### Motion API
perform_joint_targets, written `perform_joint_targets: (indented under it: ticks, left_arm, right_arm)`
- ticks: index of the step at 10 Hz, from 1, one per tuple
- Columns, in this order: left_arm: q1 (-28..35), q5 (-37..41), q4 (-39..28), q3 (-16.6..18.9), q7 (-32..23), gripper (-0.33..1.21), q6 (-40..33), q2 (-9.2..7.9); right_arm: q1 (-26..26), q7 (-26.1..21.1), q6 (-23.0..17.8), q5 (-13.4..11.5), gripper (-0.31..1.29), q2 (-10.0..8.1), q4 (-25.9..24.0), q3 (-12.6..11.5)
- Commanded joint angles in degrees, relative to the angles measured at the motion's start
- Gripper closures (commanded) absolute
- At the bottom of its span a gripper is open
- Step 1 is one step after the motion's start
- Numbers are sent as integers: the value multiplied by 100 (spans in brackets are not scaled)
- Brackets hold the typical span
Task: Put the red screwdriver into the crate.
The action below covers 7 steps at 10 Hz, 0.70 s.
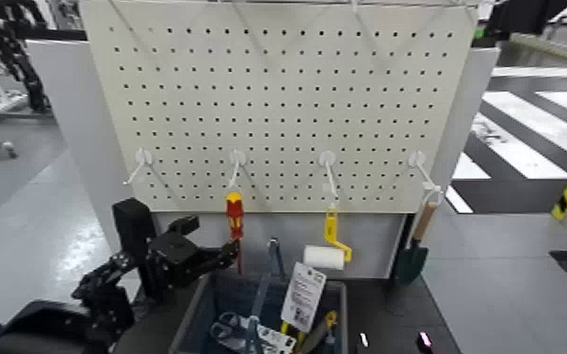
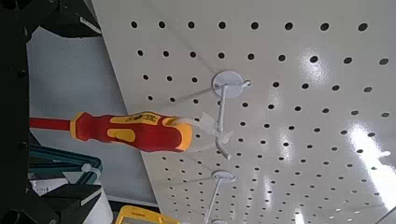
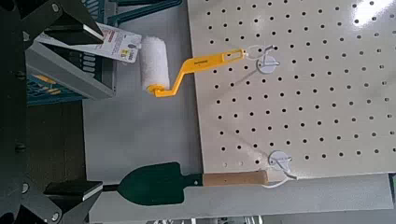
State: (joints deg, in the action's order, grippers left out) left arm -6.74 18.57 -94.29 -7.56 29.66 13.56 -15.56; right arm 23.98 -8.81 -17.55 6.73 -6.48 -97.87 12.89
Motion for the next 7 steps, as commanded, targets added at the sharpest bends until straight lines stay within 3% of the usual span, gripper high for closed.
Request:
perform_joint_targets:
  ticks: [1,6,7]
  left_arm:
    - [-425,190,456,-264,347,12,7,-131]
    - [-1066,349,1089,-694,752,17,-90,-254]
    - [-1110,349,1115,-721,796,43,-73,-245]
  right_arm:
    - [-7,2,-20,3,19,-3,13,11]
    - [-43,2,-55,12,19,-3,48,29]
    - [-51,2,-64,21,19,-3,57,29]
